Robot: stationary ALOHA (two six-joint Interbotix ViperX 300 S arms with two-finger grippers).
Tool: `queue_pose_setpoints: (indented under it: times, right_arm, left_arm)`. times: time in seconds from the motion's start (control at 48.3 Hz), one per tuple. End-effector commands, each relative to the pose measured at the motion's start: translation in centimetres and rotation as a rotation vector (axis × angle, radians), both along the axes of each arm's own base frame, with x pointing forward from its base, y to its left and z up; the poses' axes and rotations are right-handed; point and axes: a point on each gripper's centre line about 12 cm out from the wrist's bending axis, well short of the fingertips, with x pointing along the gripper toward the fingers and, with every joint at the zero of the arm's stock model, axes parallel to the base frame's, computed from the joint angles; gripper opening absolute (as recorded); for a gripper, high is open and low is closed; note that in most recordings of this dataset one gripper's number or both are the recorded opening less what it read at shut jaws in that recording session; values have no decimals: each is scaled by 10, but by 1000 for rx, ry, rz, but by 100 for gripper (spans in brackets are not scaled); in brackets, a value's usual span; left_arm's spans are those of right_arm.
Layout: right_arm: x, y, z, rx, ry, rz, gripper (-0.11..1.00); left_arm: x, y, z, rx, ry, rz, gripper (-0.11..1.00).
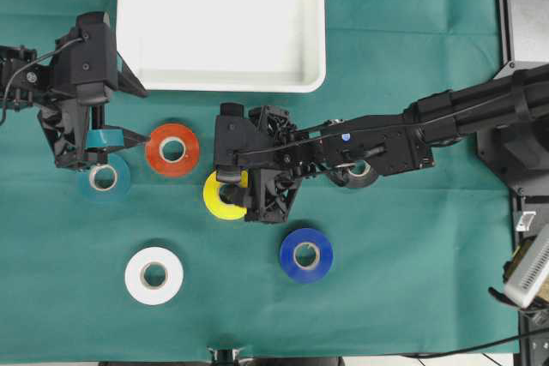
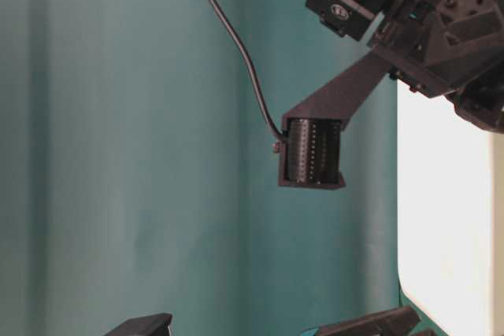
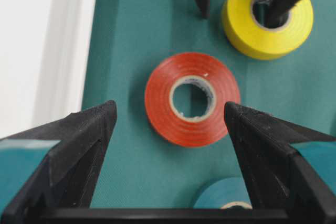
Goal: Put the tape alternately from left to right into the white case.
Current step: 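Grasp the yellow tape roll by its rim with the right gripper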
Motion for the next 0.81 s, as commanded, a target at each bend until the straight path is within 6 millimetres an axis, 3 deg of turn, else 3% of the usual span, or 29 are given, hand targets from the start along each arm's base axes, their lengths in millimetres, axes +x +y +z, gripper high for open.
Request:
queue_pose_setpoints:
  times: [0.0, 0.186, 0.538, 0.787]
  right_arm:
    - [6, 2, 20, 8, -49, 3, 25]
    - [4, 2, 30, 11, -71, 3, 5]
    - [3, 2, 33, 1, -76, 13, 4]
    - [-6, -1, 55, -7, -48, 10, 4]
  left_arm:
    - [5, -1, 10, -2, -32, -2, 87]
    - [5, -1, 11, -2, -34, -2, 87]
    - [6, -1, 11, -2, -35, -2, 87]
    - [6, -1, 11, -3, -35, -1, 87]
